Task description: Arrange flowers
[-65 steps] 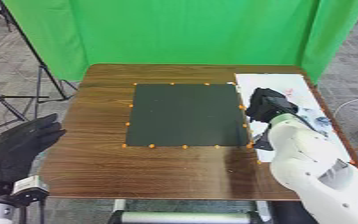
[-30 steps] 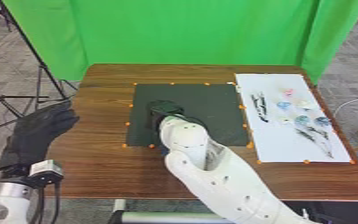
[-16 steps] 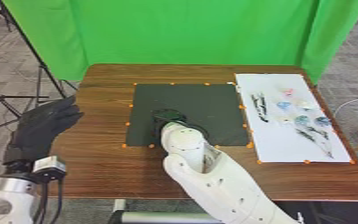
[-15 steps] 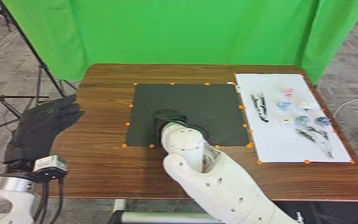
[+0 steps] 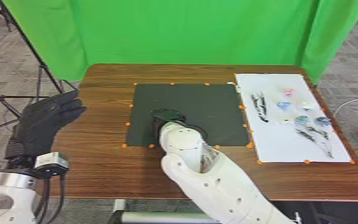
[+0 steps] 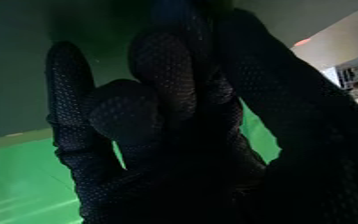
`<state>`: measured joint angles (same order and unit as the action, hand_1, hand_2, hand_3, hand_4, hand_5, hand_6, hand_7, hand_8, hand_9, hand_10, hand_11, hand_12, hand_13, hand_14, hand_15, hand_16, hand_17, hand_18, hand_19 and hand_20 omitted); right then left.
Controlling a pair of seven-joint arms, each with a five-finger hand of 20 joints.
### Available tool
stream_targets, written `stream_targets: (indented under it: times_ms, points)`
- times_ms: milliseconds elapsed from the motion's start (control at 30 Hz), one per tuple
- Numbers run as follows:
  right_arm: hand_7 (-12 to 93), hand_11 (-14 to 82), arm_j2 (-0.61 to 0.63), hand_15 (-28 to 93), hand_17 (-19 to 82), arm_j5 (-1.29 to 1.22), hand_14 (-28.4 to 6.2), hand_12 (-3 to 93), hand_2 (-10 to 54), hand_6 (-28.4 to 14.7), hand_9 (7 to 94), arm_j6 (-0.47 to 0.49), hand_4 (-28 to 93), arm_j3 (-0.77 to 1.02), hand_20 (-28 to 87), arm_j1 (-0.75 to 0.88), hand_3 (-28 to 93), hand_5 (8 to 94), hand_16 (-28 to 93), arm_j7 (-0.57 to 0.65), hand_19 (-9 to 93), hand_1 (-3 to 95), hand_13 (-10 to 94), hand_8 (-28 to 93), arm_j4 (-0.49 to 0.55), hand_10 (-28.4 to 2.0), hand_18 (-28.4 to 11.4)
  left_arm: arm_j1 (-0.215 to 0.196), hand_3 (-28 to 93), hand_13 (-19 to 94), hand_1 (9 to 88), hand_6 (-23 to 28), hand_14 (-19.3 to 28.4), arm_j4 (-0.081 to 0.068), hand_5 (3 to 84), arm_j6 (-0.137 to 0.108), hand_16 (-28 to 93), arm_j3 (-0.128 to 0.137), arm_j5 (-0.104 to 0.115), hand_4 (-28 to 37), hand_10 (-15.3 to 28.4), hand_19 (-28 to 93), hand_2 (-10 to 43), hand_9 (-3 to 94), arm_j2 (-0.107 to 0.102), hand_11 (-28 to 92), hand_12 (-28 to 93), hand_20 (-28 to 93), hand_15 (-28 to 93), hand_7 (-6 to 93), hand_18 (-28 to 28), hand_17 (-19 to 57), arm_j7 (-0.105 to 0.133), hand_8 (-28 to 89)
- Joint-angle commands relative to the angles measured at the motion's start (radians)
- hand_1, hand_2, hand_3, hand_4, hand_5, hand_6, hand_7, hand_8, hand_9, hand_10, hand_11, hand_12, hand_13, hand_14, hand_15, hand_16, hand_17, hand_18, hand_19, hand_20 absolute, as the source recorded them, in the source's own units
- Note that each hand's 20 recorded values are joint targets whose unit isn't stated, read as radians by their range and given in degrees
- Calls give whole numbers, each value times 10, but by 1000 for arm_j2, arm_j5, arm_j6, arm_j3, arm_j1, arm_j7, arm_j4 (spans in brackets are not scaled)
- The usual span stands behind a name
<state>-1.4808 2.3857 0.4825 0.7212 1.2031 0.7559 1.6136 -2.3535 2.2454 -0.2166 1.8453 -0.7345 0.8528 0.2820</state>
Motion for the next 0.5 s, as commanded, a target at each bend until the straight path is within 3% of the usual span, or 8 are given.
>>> stream_targets:
  times_ms: [33,167,233,400,433,500]
  points:
    - [482,565,3,775,346,74,-157,294,-28,-87,733,13,-212,-23,21,-1,734,728,280,10,868,317,737,-95,10,-197,-281,-10,820,259,270,135,276,2,457,11,-99,-5,-7,-140,215,548,51,380,7,331,100,135,540,138,216,-105,-16,-83]
    - [489,569,14,778,349,34,-159,293,-24,-91,735,35,-208,-36,10,-19,730,730,276,39,870,309,738,-98,20,-203,-282,-24,820,259,270,135,275,7,457,5,-100,1,-6,-139,216,548,51,380,8,331,100,135,540,138,216,-105,-15,-82]
    - [489,569,29,779,350,25,-161,294,-12,-95,735,50,-207,-50,6,-35,721,732,275,47,871,289,739,-98,38,-208,-282,-48,821,259,270,135,276,16,456,2,-99,16,-7,-138,216,548,50,380,13,331,100,135,540,138,216,-105,-15,-82]
    - [480,566,77,783,358,-32,-169,297,52,-108,736,51,-201,-93,-8,-88,684,740,274,58,878,215,741,-91,108,-225,-283,-128,821,259,271,135,275,38,456,-27,-99,60,4,-138,216,548,50,380,26,331,100,135,539,137,216,-105,11,-82]
    - [476,564,78,784,359,27,-171,298,61,-110,736,67,-198,-80,-12,-71,683,742,274,22,879,203,742,-88,128,-229,-284,-144,821,259,270,135,275,39,456,-57,-99,53,17,-138,215,548,50,380,12,331,100,135,539,138,216,-105,47,-82]
    - [471,561,132,785,360,75,-177,299,76,-114,735,54,-194,-121,-21,-106,676,742,275,-5,881,188,740,-82,173,-234,-284,-166,821,261,271,135,275,41,458,-137,-98,31,60,-139,215,548,50,381,-15,332,101,135,540,140,216,-105,147,-81]
